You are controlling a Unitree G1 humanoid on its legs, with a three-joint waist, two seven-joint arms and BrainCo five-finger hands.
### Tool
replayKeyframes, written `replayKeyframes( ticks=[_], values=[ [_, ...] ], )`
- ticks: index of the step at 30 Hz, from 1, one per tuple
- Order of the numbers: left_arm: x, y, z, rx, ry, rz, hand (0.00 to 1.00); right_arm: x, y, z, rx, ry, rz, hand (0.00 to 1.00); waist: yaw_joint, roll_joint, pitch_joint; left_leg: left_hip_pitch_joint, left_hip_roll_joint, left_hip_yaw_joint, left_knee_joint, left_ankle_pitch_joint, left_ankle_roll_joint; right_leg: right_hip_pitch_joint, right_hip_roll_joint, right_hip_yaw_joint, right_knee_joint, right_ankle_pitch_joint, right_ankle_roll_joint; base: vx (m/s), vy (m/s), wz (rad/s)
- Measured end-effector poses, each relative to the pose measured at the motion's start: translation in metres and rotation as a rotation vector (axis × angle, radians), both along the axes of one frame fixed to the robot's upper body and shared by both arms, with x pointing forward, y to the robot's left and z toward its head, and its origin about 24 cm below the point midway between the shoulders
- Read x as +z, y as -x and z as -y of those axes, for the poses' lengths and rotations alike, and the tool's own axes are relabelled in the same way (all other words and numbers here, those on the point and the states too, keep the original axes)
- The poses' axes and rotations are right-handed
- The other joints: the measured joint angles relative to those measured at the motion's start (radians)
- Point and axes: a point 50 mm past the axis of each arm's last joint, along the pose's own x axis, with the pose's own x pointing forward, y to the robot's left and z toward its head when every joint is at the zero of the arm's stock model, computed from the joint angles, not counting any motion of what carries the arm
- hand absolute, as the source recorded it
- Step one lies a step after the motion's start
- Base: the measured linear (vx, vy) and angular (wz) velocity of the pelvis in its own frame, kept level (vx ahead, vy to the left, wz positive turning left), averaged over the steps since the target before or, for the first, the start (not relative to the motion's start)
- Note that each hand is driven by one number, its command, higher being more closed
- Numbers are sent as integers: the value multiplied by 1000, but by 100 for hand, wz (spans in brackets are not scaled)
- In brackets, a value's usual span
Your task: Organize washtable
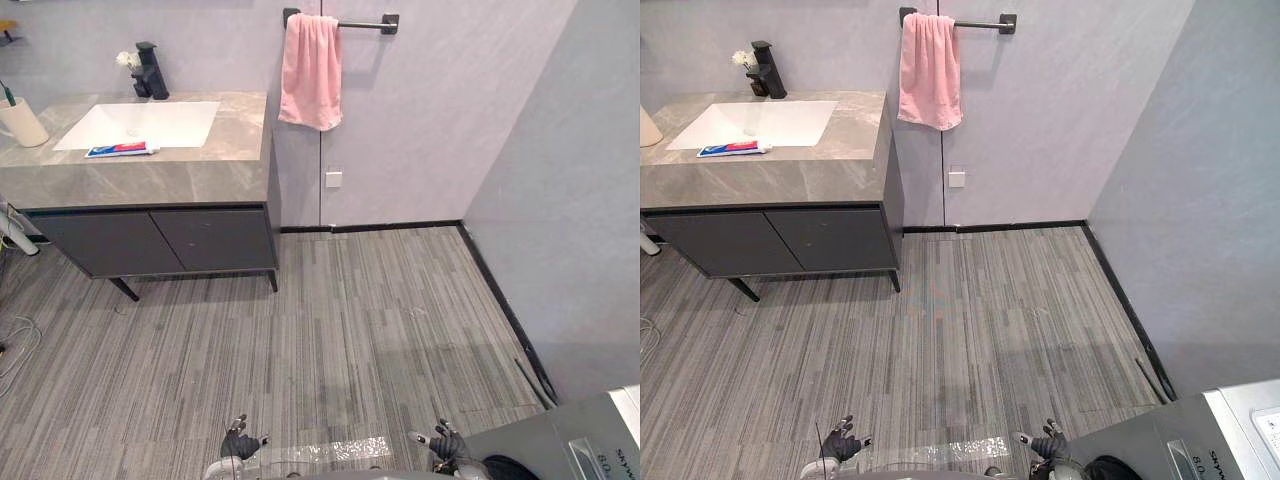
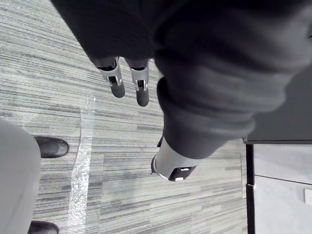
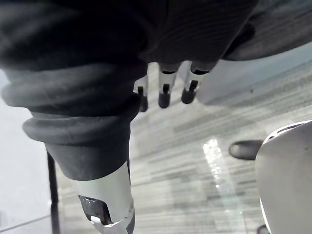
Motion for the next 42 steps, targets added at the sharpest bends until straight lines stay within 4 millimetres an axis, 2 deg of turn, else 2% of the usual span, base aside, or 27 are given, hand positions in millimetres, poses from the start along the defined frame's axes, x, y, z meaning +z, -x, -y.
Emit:
replayKeyframes(
  ticks=[15,29,32,35,36,38,39,41,42],
  values=[
    [0,-6,2,-15,1,-2,0,-2,0,-3,-35,-26,-7,0,0,-15,15,2,0,-1,-1,0,0,5,-1,-2,-3,-2,2,-2,0,0],
    [-1,-7,2,-29,0,-7,0,-2,1,-4,-74,-52,-1,0,-2,-12,21,-9,1,-1,-6,-4,-4,-5,1,-2,-5,-5,2,0,0,0],
    [0,-8,2,-30,-1,-5,0,-2,0,-4,-83,-72,5,0,-2,-9,25,-20,3,-1,-6,-6,-5,-16,4,-3,-5,-16,4,0,0,0],
    [0,-12,3,-31,0,3,0,-1,-1,-3,-91,-77,13,0,-2,1,31,-38,15,15,6,-35,-5,-40,14,-3,19,-43,-10,35,-19,-1],
    [1,-13,2,-30,-1,3,0,-1,-2,-3,-93,-78,19,0,-4,1,35,-44,19,24,24,-50,-8,-44,14,-4,36,-57,-10,71,-23,1],
    [1,-15,3,-29,1,7,0,1,-3,0,-94,-71,32,0,-3,11,41,-87,44,62,156,-129,-37,-72,12,1,137,-132,-16,105,-27,-2],
    [1,-15,3,-29,1,8,0,1,-3,0,-92,-70,33,0,-3,10,42,-94,49,68,194,-132,-46,-74,11,5,160,-152,-20,170,-19,10],
    [6,-22,-4,-30,-16,42,0,0,-2,-2,-91,-76,28,0,-8,-16,48,-202,51,132,470,-138,-54,-69,-20,-1,199,-185,-21,161,-46,18],
    [7,-24,-3,-25,-13,54,0,0,-1,-1,-93,-73,27,0,-5,-14,50,-231,61,149,544,-135,-58,-57,-22,0,200,-191,-24,262,-102,0]
  ],
)
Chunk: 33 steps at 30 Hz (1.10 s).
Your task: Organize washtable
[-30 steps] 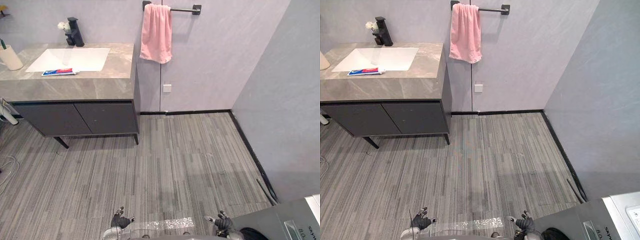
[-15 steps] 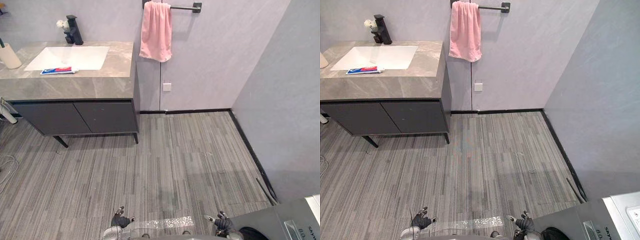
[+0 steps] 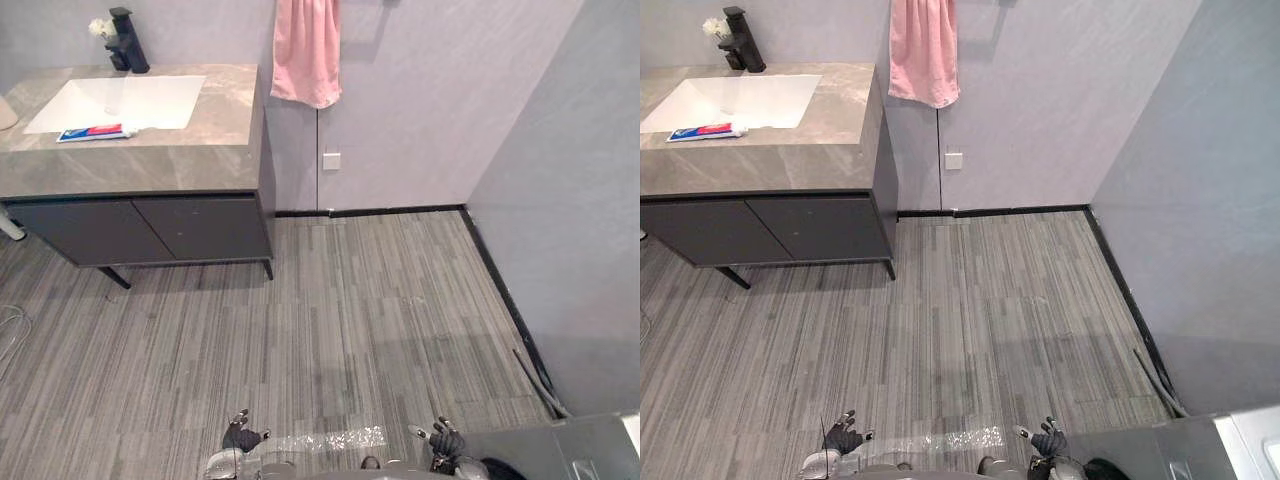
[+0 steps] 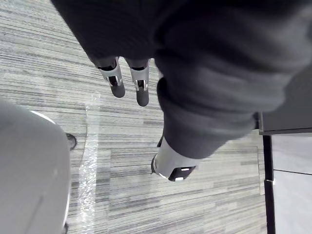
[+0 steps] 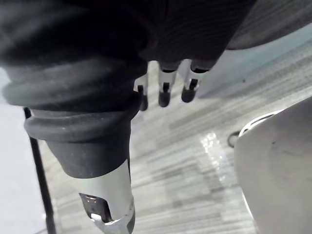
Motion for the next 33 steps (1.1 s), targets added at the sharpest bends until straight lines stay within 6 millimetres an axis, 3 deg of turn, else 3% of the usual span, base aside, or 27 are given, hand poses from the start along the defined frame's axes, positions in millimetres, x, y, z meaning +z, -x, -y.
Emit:
replayKeyframes(
  ticks=[1,2,4,6,8,9,10,12,13,14,15,16,17,19,21,22,24,25,26,27,28,30,31,33],
  values=[
    [2,-4,2,13,8,18,0,1,-1,4,-10,5,3,0,6,-1,9,-61,28,30,160,26,-45,36,-2,1,-10,-6,-10,257,-79,-9],
    [3,-6,0,16,6,27,0,2,-4,3,-9,3,12,0,12,3,31,-104,49,46,248,6,-48,59,-6,4,-17,-12,-19,272,-54,-12],
    [3,-10,6,13,21,39,0,4,-10,9,-7,22,25,0,3,41,45,-169,60,63,277,-55,-12,99,-12,16,-51,-17,-26,248,35,-20],
    [5,-12,6,5,19,50,0,5,-15,6,-2,13,30,0,14,36,48,-223,21,73,122,-55,-3,110,-48,38,-77,-22,-18,275,91,-39],
    [6,-13,9,-4,20,62,0,5,-15,7,-2,16,30,0,23,41,48,-236,-20,35,-53,-31,-25,108,-62,57,-82,-35,3,261,155,-41],
    [5,-12,11,7,33,65,0,4,-13,9,0,20,22,0,36,58,45,-235,-30,-21,-155,-5,-16,110,-49,71,-95,-51,23,293,231,-47],
    [5,-11,11,21,39,66,0,4,-12,9,5,22,16,0,36,57,46,-241,-34,-37,-136,39,27,114,-48,83,-91,-66,35,357,260,-55],
    [6,-13,6,21,27,71,0,3,-13,3,7,5,18,0,35,22,35,-246,-65,-40,-85,41,68,105,-77,113,-30,-114,27,375,199,-41],
    [6,-14,3,19,18,67,0,3,-13,-1,7,-5,19,0,32,6,30,-230,-75,-25,-86,21,98,52,-95,130,88,-117,25,415,209,-46],
    [5,-12,2,20,16,57,0,3,-13,-3,8,-9,25,0,36,-1,28,-192,-76,-1,-114,11,111,-52,-109,168,308,-110,33,412,204,-44],
    [5,-11,1,16,11,57,0,3,-12,-3,7,-9,28,0,31,-10,30,-166,-85,9,-132,4,120,-103,-122,184,428,-92,55,411,197,-35],
    [6,-12,-2,8,1,53,0,4,-13,-6,-2,-19,38,0,27,-25,36,-100,-107,20,-158,-17,136,-189,-145,208,648,-51,94,439,152,-20],
    [5,-9,-2,12,-1,43,0,5,-13,-5,5,-14,49,0,28,-20,42,-28,-115,22,-170,-44,143,-243,-156,196,804,-56,86,455,148,-14],
    [3,-7,1,13,9,36,0,7,-16,-3,31,5,59,0,22,-8,45,88,-113,19,-217,-65,151,-295,-158,105,893,-93,56,568,102,-1],
    [3,-9,5,12,19,42,0,10,-23,-1,63,22,79,0,7,3,49,168,-95,5,-272,-65,151,-353,-127,10,822,-145,27,481,16,25],
    [4,-11,8,10,27,47,0,12,-30,0,70,27,98,0,-5,17,57,195,-72,-9,-285,-65,151,-398,-87,-23,711,-149,20,388,-34,35],
    [3,-13,12,1,34,46,0,16,-36,1,73,31,127,0,-22,30,66,232,-48,-33,-300,-65,150,-439,-30,-30,466,-105,9,493,-82,41],
    [3,-12,14,-9,34,41,0,16,-36,0,73,31,128,0,-24,28,65,257,-50,-35,-306,-71,131,-436,-5,-23,333,-26,-5,521,-126,49],
    [2,-9,13,-12,32,35,0,13,-30,-1,69,23,109,0,-22,7,55,301,-65,-59,-307,-109,68,-430,9,13,184,217,-76,561,-171,43],
    [1,-9,15,-6,39,27,0,15,-33,2,65,25,120,0,-23,26,60,325,-52,-78,-306,-129,47,-431,13,6,237,205,-71,652,-192,41],
    [2,-13,22,-14,53,39,0,17,-39,6,74,42,133,0,-23,66,56,328,-20,-95,-296,-120,29,-432,22,-18,275,163,-79,516,-173,32],
    [4,-21,34,-20,79,64,0,18,-39,10,59,48,133,0,-23,89,54,297,-4,-124,-203,-85,-11,-398,20,-47,293,82,-80,495,-206,45],
    [4,-22,36,-22,84,67,0,17,-37,10,53,47,127,0,-23,89,54,275,2,-134,-139,-73,-31,-377,21,-56,289,67,-85,519,-261,51],
    [6,-24,44,-2,114,87,0,15,-31,8,53,45,118,0,-18,76,61,113,52,-143,277,47,-79,-251,32,-82,234,20,-96,374,-194,38]
  ],
)
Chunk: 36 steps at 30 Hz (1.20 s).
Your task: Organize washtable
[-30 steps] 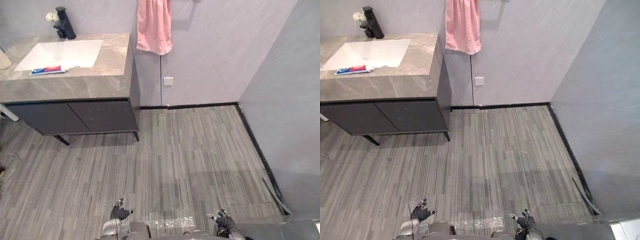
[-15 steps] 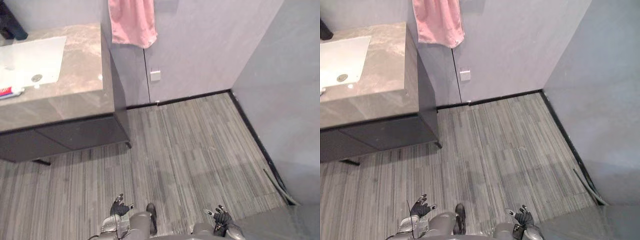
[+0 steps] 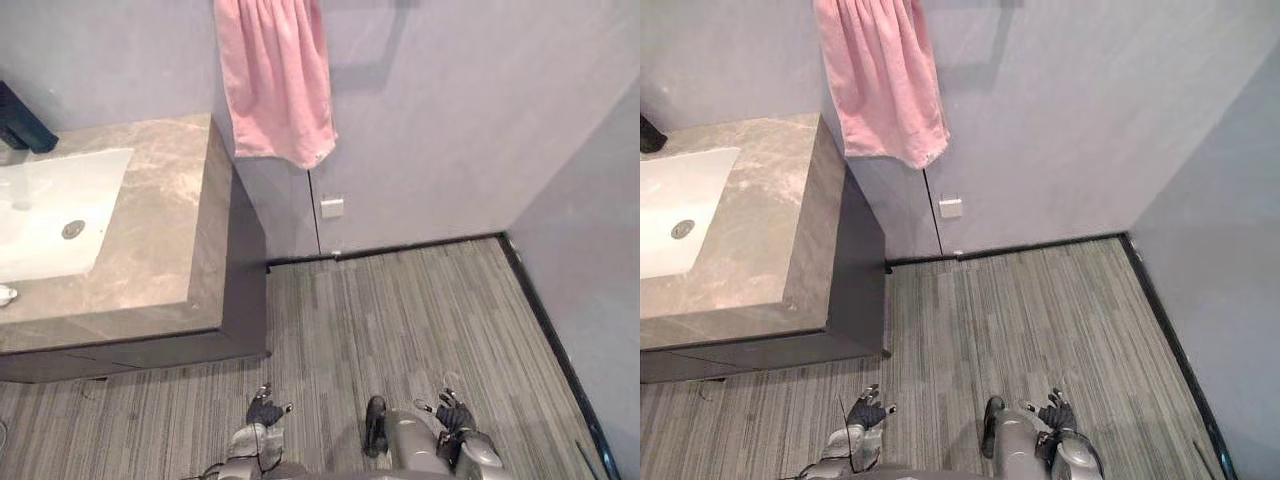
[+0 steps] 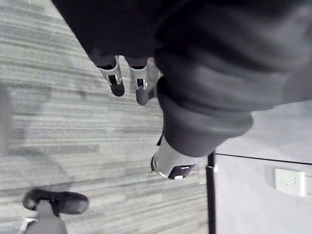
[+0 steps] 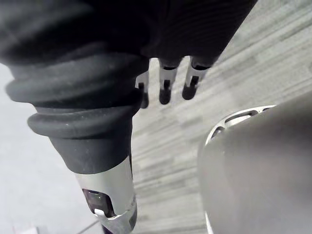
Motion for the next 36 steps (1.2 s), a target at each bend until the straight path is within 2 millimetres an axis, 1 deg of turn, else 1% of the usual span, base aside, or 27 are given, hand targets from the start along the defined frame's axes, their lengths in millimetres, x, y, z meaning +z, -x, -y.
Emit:
replayKeyframes(
  ticks=[2,3,4,6,7,8,9,10,11,12,13,14,16,17,18,20,21,24,25,26,27,30,32,33,34,35,36],
  values=[
    [4,-1,1,15,9,29,0,1,-1,-3,-14,-9,13,0,9,0,4,-111,64,65,228,-21,29,95,20,-2,-45,-27,-17,333,-124,2],
    [6,-4,0,16,7,50,0,1,0,-6,-20,-20,16,0,23,-18,8,-175,84,104,269,-41,62,143,26,3,-77,-40,-20,308,-98,-11],
    [8,-6,0,17,7,60,0,1,0,-7,-25,-25,15,0,28,-21,9,-202,85,119,258,-52,78,160,25,4,-91,-35,-9,261,-77,-15],
    [10,-10,1,14,8,81,0,0,0,-8,-28,-30,13,0,46,-18,8,-263,70,155,123,-77,106,205,25,18,-135,-36,1,250,-12,-20],
    [11,-11,1,14,6,88,0,-1,0,-9,-26,-32,3,0,54,-18,8,-277,38,164,-43,-84,103,229,19,30,-161,-35,13,286,53,-31],
    [11,-10,0,13,4,84,0,-2,0,-9,-24,-33,-6,0,52,-16,7,-266,1,160,-244,-75,97,254,15,40,-183,-39,29,304,73,-30],
    [10,-9,0,9,2,79,0,-3,1,-9,-24,-32,-12,0,52,-13,5,-260,-13,157,-335,-58,88,262,15,47,-191,-42,38,379,145,-25],
    [9,-8,1,-2,-1,74,0,-3,1,-7,-23,-28,-19,0,53,-6,2,-251,-27,149,-451,-9,90,281,20,58,-193,-51,53,469,202,-37],
    [9,-9,-4,-11,-17,72,0,-5,2,-8,-19,-29,-35,0,63,-13,0,-214,-51,150,-504,109,160,305,11,90,-194,-69,83,484,211,-37],
    [9,-8,-6,-15,-22,68,0,-6,3,-11,-16,-38,-42,0,64,-34,-6,-199,-64,165,-515,107,162,306,-6,103,-196,-71,88,378,144,-39],
    [9,-8,-13,-23,-45,65,0,-7,4,-18,1,-49,-50,0,66,-61,-11,-194,-84,178,-514,80,184,304,-29,121,-188,-82,105,287,93,-24],
    [9,-9,-16,-27,-53,64,0,-8,4,-19,12,-47,-56,0,73,-68,-9,-188,-92,192,-504,59,194,295,-44,137,-157,-88,116,388,143,-31],
    [7,-8,-15,-30,-53,50,0,-8,3,-18,22,-39,-59,0,77,-61,-8,-134,-107,213,-517,28,209,237,-69,167,27,-102,140,320,157,-23],
    [5,-5,-16,-37,-58,34,0,-7,2,-16,27,-32,-53,0,72,-62,-6,-75,-126,216,-549,15,220,173,-93,174,228,-92,176,252,134,3],
    [3,-2,-16,-49,-62,15,0,-7,3,-14,28,-25,-52,0,61,-51,1,-22,-138,205,-574,-4,230,126,-124,168,379,-108,189,250,110,18],
    [1,3,-19,-47,-67,-3,0,-6,2,-13,34,-21,-47,0,48,-55,-1,44,-148,176,-596,-29,239,78,-144,127,458,-149,168,224,48,37],
    [0,3,-19,-47,-68,-5,0,-6,2,-12,37,-18,-46,0,48,-55,-1,56,-147,170,-603,-29,238,59,-144,115,452,-161,164,207,10,52],
    [0,3,-19,-49,-68,-11,0,-6,2,-9,35,-8,-45,0,34,-53,1,83,-141,108,-625,-33,224,-26,-121,85,249,-157,149,238,-73,69],
    [-1,4,-19,-48,-68,-13,0,-5,2,-7,35,-3,-46,0,23,-52,1,90,-128,85,-620,-44,206,-33,-96,99,115,-114,126,381,-199,63],
    [-1,6,-22,-49,-75,-19,0,-6,4,-8,30,-8,-50,0,23,-54,2,101,-126,71,-610,-61,179,-23,-75,123,-8,19,114,371,-216,62],
    [-2,8,-23,-49,-79,-31,0,-7,5,-9,20,-14,-52,0,20,-57,2,110,-126,51,-602,-78,157,-1,-69,130,-23,94,88,298,-175,33],
    [-4,8,-11,-56,-52,-36,0,-5,3,-1,2,-2,-46,0,16,-9,-8,127,-69,37,-605,-88,133,24,-28,82,-22,54,65,286,-201,22],
    [-4,7,-6,-56,-38,-32,0,-6,6,-1,-28,-10,-51,0,13,-7,-7,117,-47,25,-540,-95,114,69,-15,51,-42,29,57,182,-163,44],
    [-2,4,-6,-46,-34,-18,0,-7,9,-3,-31,-16,-55,0,16,-13,-3,78,-31,26,-414,-111,88,113,-10,30,-64,17,51,169,-200,47],
    [-1,2,-5,-46,-33,-7,0,-7,10,-3,-32,-18,-57,0,22,-16,-1,49,-19,28,-331,-115,81,136,-6,24,-75,13,49,141,-185,39],
    [2,0,-3,-36,-23,15,0,-8,14,-3,-32,-16,-62,0,32,-21,1,-23,11,33,-162,-119,67,176,8,18,-99,3,52,128,-144,18],
    [4,-2,-1,-14,-9,31,0,-8,17,1,-35,-7,-69,0,48,-7,-2,-75,48,58,-40,-121,68,207,27,17,-121,-3,47,111,-85,6]
  ],
)
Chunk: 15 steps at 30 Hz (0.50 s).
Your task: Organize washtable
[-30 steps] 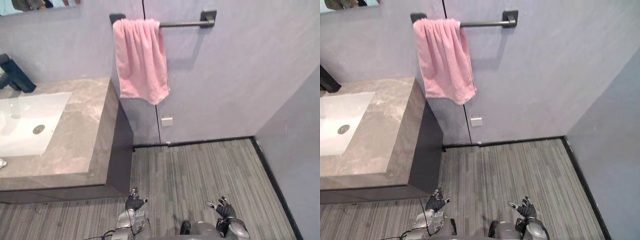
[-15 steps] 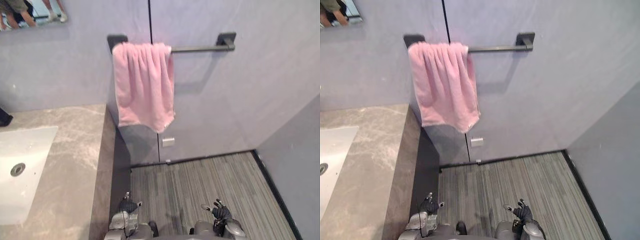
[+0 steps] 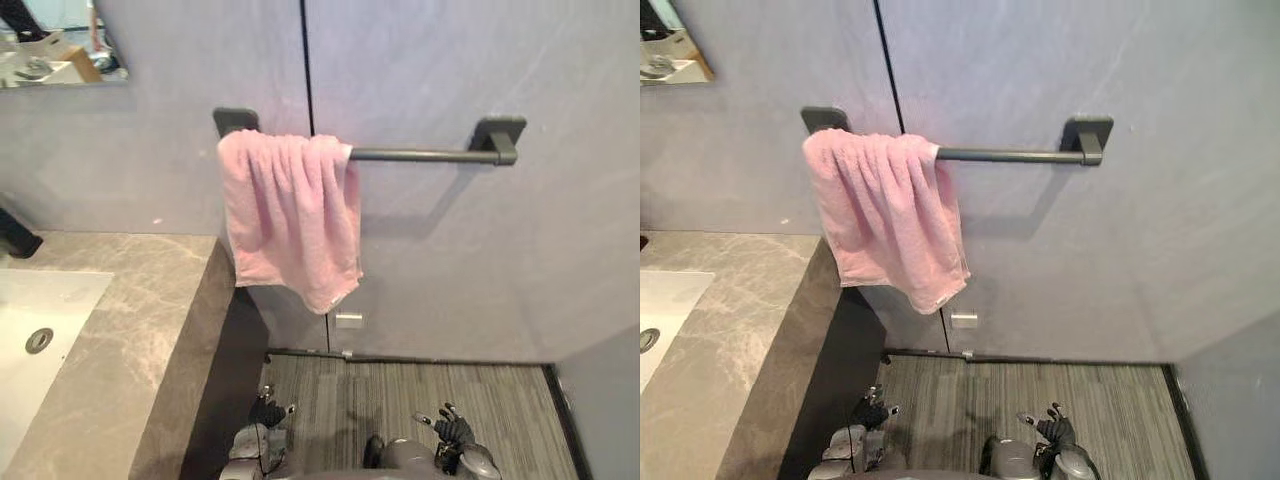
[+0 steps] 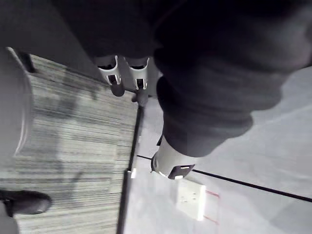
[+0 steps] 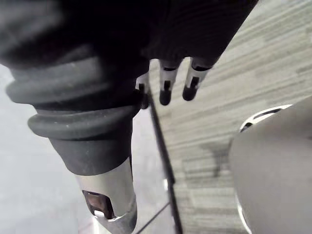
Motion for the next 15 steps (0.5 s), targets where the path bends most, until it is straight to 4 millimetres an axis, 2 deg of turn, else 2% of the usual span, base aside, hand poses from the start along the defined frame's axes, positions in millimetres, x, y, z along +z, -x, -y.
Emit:
replayKeyframes(
  ticks=[3,5,6,7,8,10,15],
  values=[
    [1,-1,0,18,5,12,0,0,1,1,-9,-2,0,0,3,4,2,-52,16,51,-5,-8,14,31,4,15,-26,-6,1,71,4,-17],
    [1,-1,-1,17,3,12,0,1,0,1,-9,-3,7,0,4,4,1,-59,-25,30,-255,-1,17,28,-11,57,-24,-8,16,132,109,-46],
    [1,0,-1,17,3,9,0,2,-1,2,-10,-2,12,0,5,9,-1,-53,-36,6,-337,16,17,25,-11,67,-16,-8,23,221,205,-56],
    [1,0,-3,16,-3,7,0,0,2,2,-11,0,-3,0,10,4,-7,-17,-59,8,-396,95,35,24,-18,96,-2,-15,42,198,162,-37],
    [0,2,-6,8,-14,-2,0,-1,2,-4,-7,-16,-4,0,5,-17,-21,10,-81,19,-435,104,44,32,-32,101,-30,-8,53,241,172,-29],
    [-1,3,-10,8,-25,-12,0,-3,7,-8,-8,-27,-17,0,6,-35,-32,17,-100,26,-443,108,50,49,-48,105,-55,-3,59,205,111,-4],
    [-3,8,-11,2,-34,-24,0,-3,7,-9,-7,-30,-20,0,6,-29,-38,101,-143,26,-541,126,75,100,-77,121,-95,-4,63,119,70,2]
  ],
)
